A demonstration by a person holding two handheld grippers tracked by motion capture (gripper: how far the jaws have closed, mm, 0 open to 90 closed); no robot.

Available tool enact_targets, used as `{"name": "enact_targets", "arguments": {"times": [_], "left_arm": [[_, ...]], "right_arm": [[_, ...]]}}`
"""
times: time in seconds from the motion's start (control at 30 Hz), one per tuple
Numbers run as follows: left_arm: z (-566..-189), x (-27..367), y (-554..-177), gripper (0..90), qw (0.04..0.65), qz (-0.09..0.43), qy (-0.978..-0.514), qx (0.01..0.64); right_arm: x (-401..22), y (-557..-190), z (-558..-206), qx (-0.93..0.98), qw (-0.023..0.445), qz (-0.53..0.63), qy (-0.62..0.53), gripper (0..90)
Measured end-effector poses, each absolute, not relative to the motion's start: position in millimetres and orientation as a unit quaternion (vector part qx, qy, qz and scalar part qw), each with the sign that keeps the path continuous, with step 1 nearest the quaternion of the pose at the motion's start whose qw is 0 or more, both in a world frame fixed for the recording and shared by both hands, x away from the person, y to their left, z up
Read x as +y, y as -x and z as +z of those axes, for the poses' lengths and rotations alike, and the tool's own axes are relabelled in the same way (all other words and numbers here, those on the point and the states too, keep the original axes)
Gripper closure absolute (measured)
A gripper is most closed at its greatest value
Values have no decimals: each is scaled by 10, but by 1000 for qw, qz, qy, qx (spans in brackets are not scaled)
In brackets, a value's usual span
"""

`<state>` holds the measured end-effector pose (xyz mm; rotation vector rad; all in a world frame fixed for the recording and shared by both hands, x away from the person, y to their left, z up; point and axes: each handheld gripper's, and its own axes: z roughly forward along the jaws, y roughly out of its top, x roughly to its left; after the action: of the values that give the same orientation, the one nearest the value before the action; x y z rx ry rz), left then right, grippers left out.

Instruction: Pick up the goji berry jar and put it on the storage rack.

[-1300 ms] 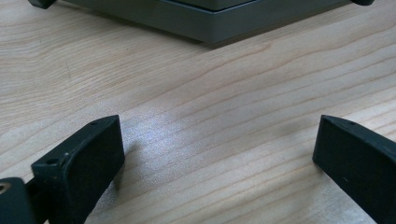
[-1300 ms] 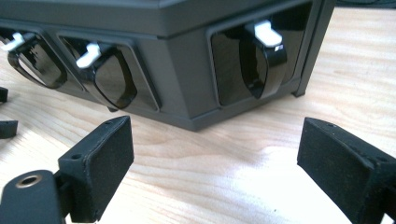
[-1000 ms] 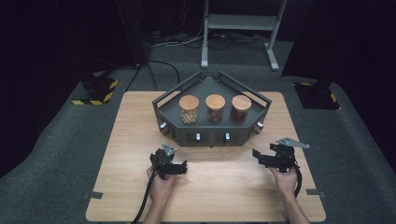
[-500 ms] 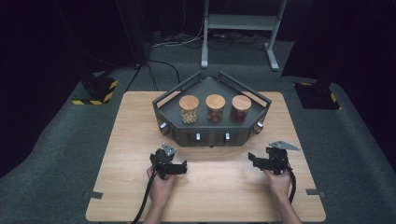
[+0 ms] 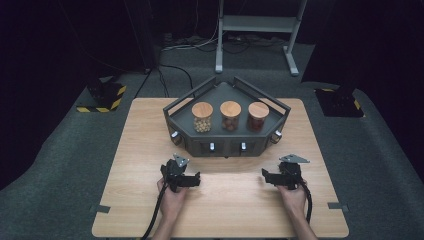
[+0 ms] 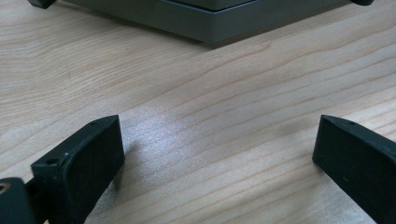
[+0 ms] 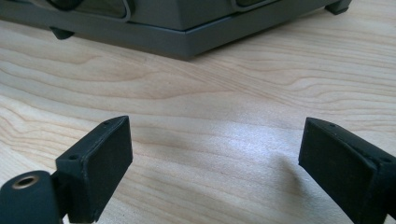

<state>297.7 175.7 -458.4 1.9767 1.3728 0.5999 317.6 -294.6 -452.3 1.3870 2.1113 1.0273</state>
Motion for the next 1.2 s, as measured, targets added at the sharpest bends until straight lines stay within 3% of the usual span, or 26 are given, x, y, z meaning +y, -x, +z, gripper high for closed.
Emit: {"name": "enact_targets", "arguments": {"times": [0.53,1.2], "left_arm": [[-4583,1780,-2982,21,326,227,-757,519],[-4584,1781,-2981,21,326,227,-757,519]], "right_arm": [[-2700,-3208,-4557,773,227,336,-487,67],[-2706,-3216,-4555,773,225,337,-488,65]]}}
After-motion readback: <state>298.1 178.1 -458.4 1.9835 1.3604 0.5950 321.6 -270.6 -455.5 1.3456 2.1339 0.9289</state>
